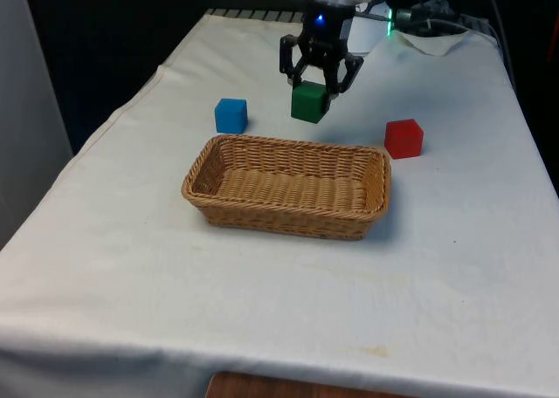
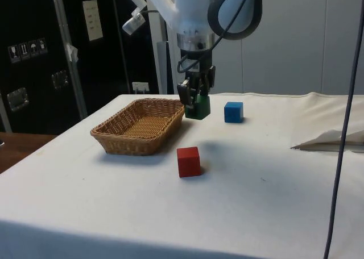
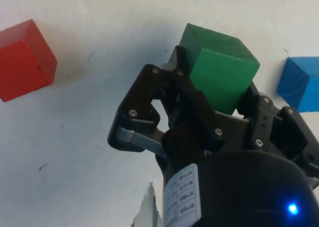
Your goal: Pick up exactly two blocks and place them into the basket.
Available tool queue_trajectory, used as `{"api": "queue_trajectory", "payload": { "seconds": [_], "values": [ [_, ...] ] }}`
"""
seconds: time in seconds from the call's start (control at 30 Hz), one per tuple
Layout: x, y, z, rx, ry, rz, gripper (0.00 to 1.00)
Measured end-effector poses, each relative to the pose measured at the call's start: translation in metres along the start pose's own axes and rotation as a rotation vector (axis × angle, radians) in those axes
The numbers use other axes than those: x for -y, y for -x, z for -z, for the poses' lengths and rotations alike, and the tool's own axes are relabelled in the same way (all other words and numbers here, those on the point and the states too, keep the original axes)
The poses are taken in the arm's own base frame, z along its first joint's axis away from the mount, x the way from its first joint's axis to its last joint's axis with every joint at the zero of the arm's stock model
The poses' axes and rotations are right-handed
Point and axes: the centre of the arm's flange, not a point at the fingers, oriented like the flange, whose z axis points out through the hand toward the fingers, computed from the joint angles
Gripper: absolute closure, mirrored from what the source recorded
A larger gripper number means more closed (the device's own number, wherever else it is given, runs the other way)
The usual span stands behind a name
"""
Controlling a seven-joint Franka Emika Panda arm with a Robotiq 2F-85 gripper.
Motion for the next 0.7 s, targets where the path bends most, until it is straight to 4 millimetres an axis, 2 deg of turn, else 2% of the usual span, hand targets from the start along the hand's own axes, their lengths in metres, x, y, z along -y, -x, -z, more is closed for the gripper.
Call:
{"api": "queue_trajectory", "payload": {
  "seconds": [0.57, 0.7],
  "values": [
    [0.000, -0.001, 0.000, -0.003, 0.002, 0.001, 1.00],
    [-0.001, -0.012, 0.006, -0.019, 0.002, -0.004, 1.00]
  ]
}}
